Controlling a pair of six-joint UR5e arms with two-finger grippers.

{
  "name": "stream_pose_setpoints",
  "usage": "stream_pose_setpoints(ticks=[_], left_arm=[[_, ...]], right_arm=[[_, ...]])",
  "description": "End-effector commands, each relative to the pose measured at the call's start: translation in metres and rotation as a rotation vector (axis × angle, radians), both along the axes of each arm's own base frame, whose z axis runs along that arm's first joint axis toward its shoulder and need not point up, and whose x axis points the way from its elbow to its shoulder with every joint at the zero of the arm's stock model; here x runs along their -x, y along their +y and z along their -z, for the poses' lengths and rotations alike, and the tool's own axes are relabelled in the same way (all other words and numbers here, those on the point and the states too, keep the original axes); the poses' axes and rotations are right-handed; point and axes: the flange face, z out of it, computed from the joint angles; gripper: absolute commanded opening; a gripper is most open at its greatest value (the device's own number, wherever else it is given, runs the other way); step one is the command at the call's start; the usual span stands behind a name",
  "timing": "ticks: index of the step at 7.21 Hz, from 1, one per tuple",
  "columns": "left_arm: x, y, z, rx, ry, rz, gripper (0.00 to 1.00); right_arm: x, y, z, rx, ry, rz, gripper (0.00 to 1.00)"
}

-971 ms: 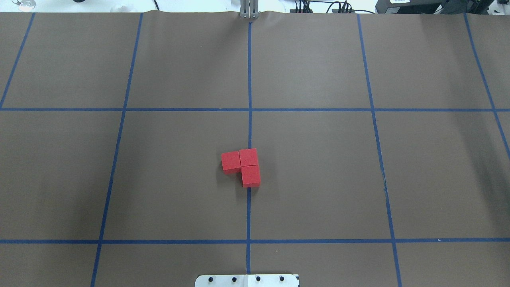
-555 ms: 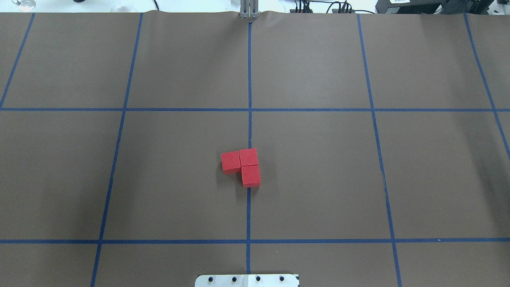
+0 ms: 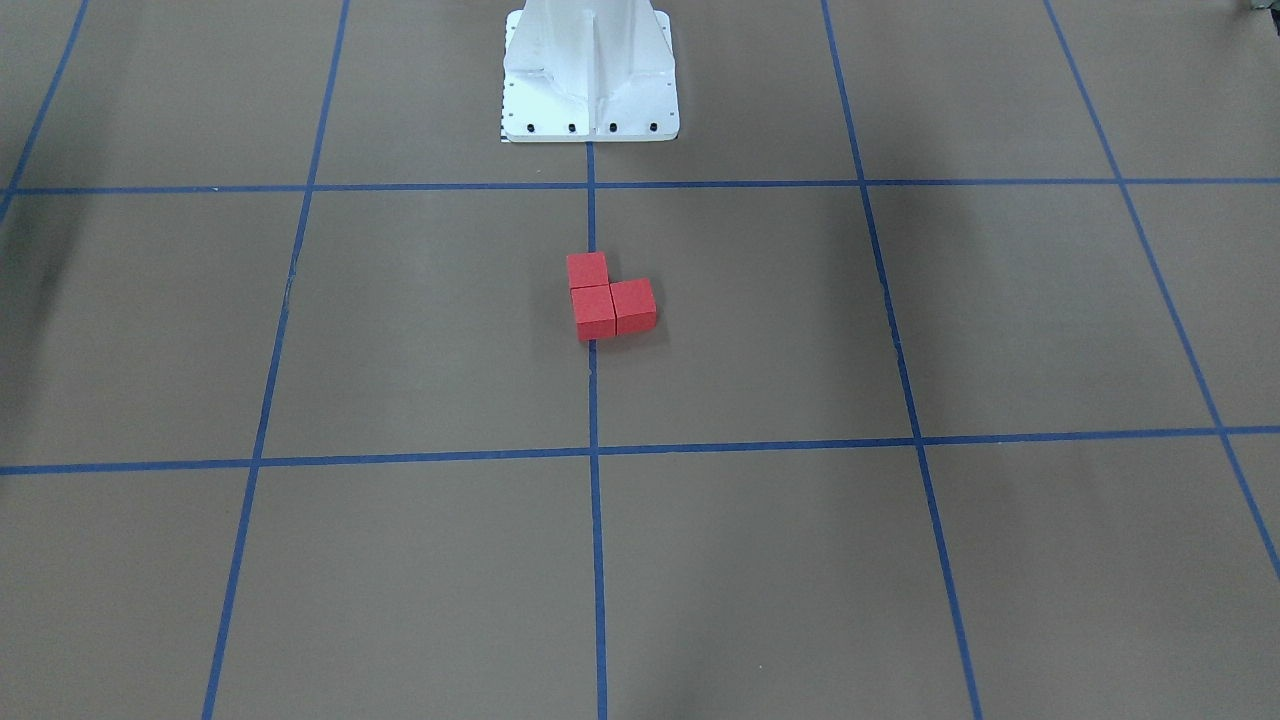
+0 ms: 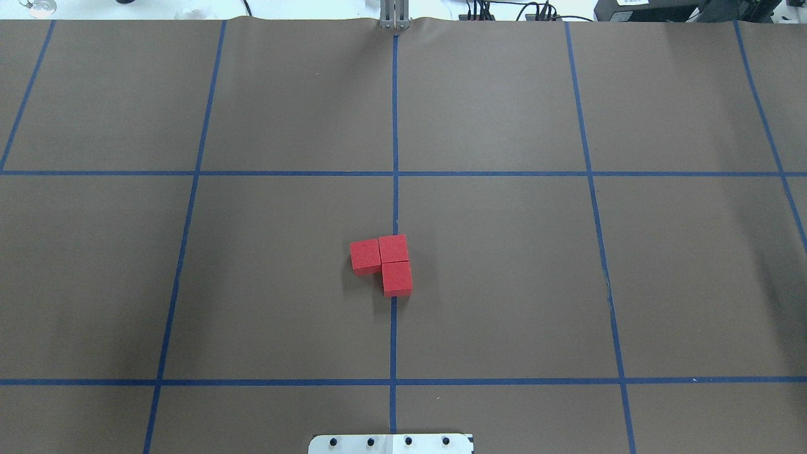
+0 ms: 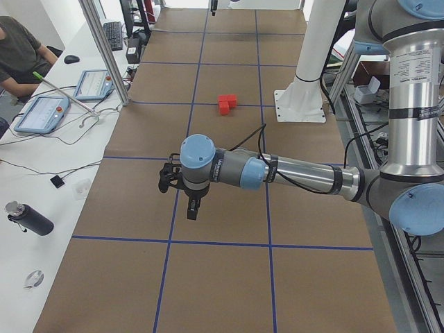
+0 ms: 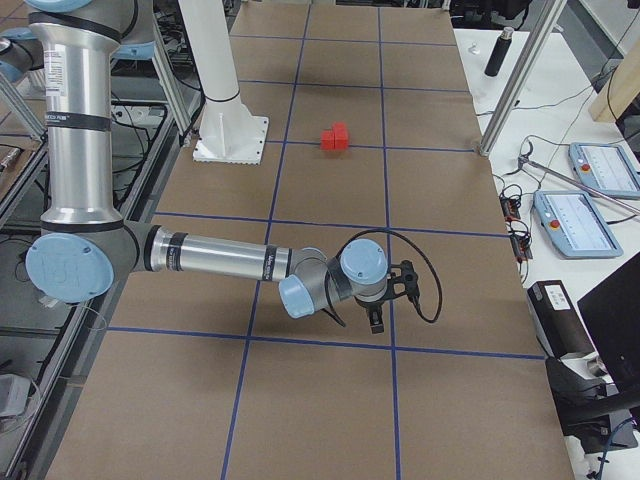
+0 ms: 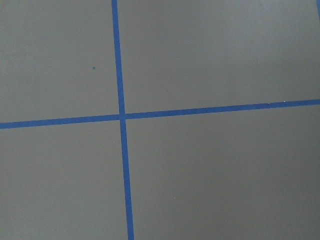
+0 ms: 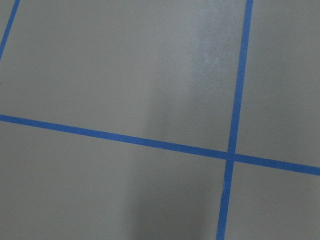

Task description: Form red blocks into L shape at center

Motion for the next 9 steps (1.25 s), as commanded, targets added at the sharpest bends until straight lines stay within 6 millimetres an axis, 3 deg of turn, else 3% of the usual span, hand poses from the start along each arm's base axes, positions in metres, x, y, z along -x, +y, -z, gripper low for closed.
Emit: stream_pose_setpoints(ticks=[1,9], left_arm=[[0.000,0.001,-0.003,0.002,0.000,-0.001,1.00],[-0.002,-0.007,0.012,-0.050,0.003,-0.004,1.00]], right_arm=[[0.008,-0.002,0.000,-0.003,0.003,0.015,1.00],[0.015,-0.004,0.003,-0.011,-0.001,0.028,1.00]])
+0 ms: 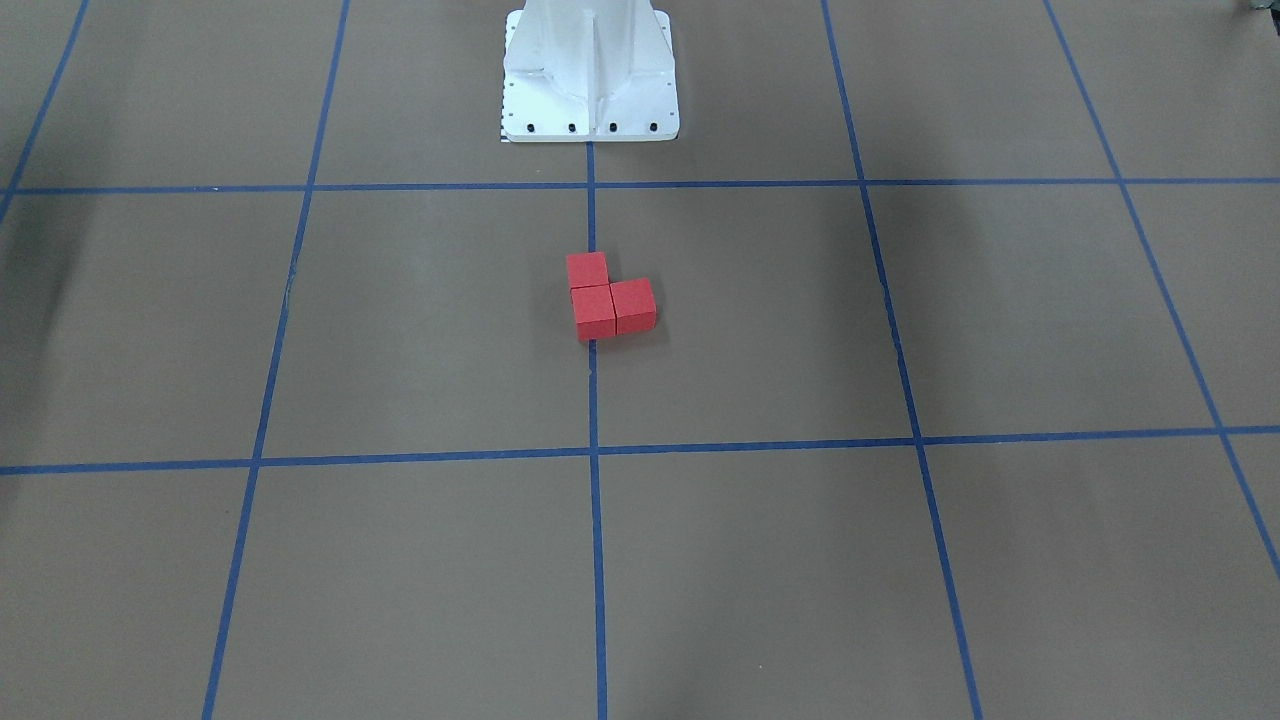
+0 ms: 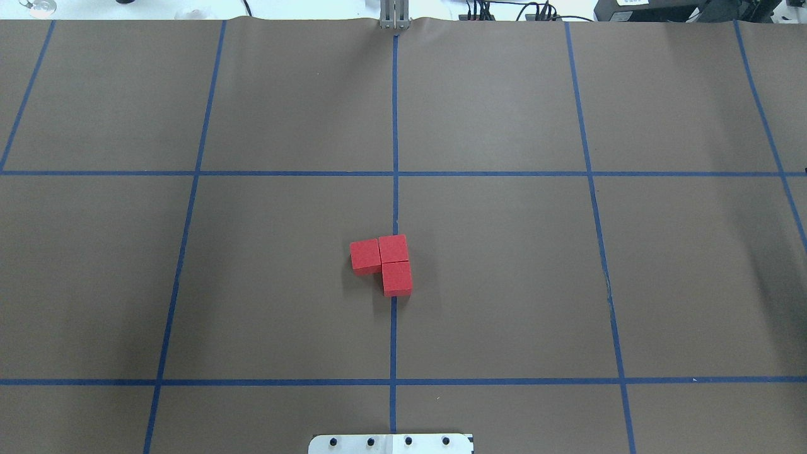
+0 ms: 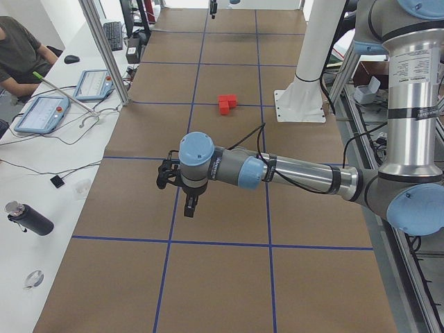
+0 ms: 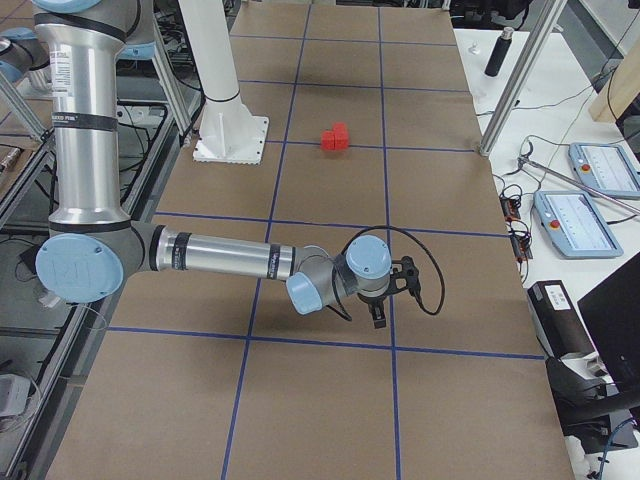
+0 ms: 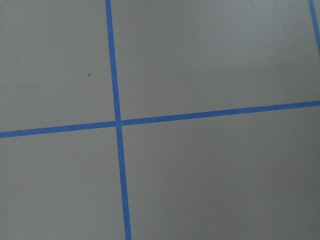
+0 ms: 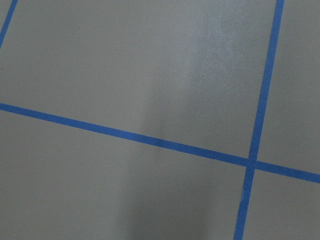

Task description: Form red blocks into L shape at center

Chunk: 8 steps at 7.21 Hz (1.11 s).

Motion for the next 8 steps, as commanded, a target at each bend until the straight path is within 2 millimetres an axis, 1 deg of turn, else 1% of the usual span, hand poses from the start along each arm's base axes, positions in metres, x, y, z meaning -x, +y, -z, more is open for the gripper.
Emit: stream_pose_setpoints(ticks=[1,4,5,6,7,8], left_arm=[[0.000,0.000,0.002,-0.007,0.000,0.000,1.00],[-0.001,-0.002,0.003,-0.008,-0.001,0.000,1.00],[-0.001,-0.009,0.006,-0.012,-0.002,0.001,1.00],[-0.001,-0.011,0.005,-0.013,-0.005,-0.001,1.00],[-0.001,-0.012,-0.003,0.000,-0.008,-0.002,1.00],[-0.002,-0.012,0.002,-0.006,-0.004,0.000,1.00]], right_arm=[[0.000,0.000,0.001,-0.001,0.001,0.000,1.00],[0.001,-0.001,0.000,-0.001,0.006,-0.001,1.00],[0.004,-0.002,0.001,-0.002,0.004,0.005,1.00],[0.004,-0.002,0.002,-0.003,0.003,0.005,1.00],[0.004,0.000,0.000,0.001,0.004,0.005,1.00],[0.004,0.000,-0.001,0.004,0.004,0.007,1.00]])
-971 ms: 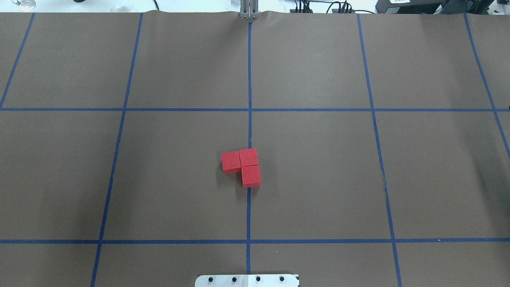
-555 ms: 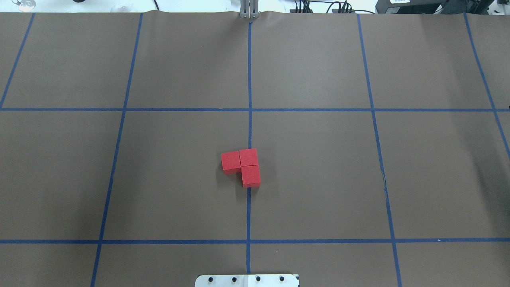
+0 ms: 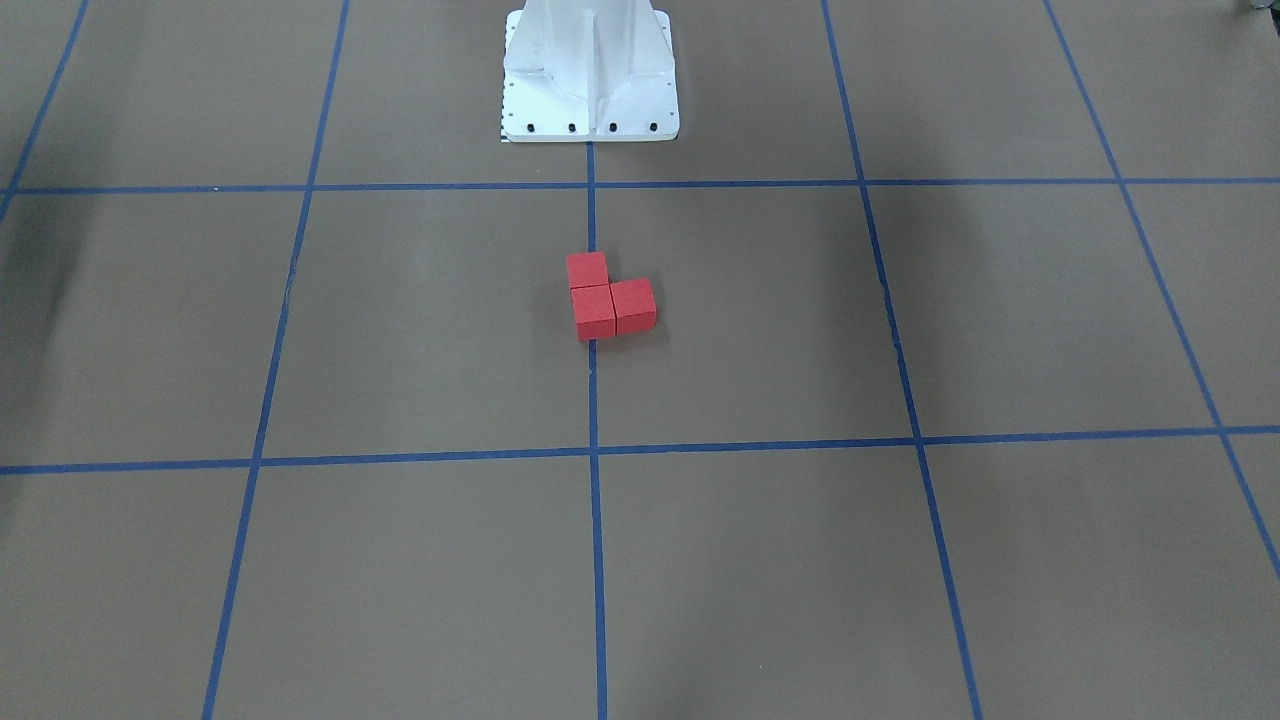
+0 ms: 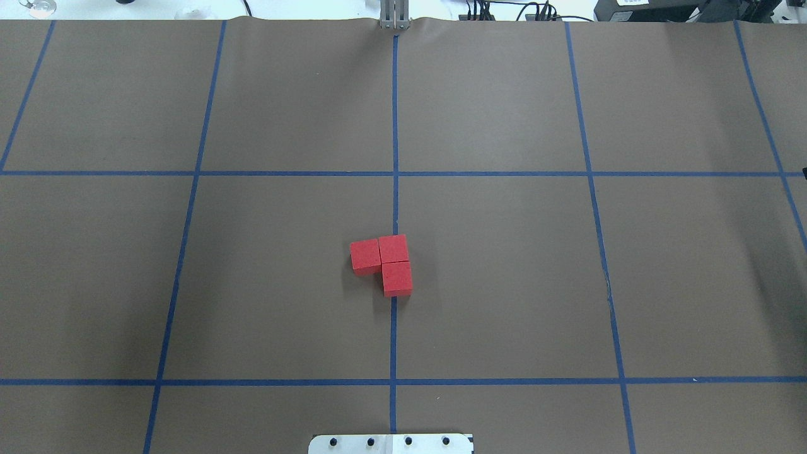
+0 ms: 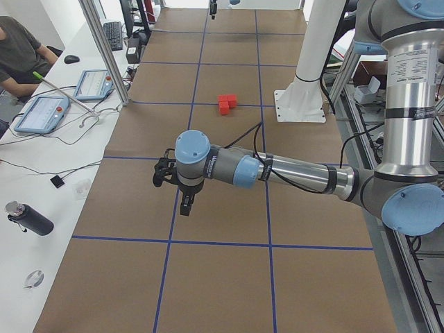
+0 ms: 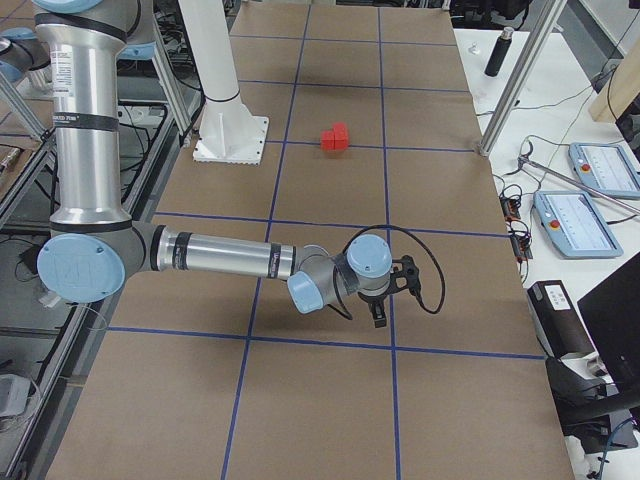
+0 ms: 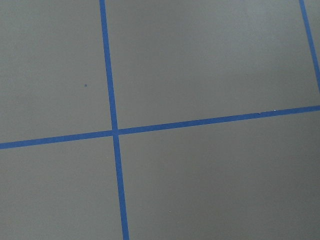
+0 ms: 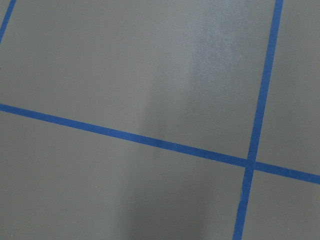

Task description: Form red blocks into L shape at center

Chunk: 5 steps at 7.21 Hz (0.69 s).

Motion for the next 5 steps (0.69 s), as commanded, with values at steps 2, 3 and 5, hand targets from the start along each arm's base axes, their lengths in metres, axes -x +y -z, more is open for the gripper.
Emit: stream_pose_setpoints(ticks=[2,3,5], left_arm=[[-0.0004,-0.0007,0.0004,0.001,0.003,0.000,1.00],[-0.0004,-0.0007,-0.0004,0.003,0.003,0.000,1.00],[-0.0005,-0.0054,0.0070,-0.012,0.003,0.000,1.00]], right_arm=[[0.0013,0.0006,-0.0016,0.004,0.002,0.002,1.00],[0.0016,0.0008,-0.0012,0.003,-0.002,0.005,1.00],[0.0026,0.0003,-0.0003,0.002,-0.005,0.008,1.00]])
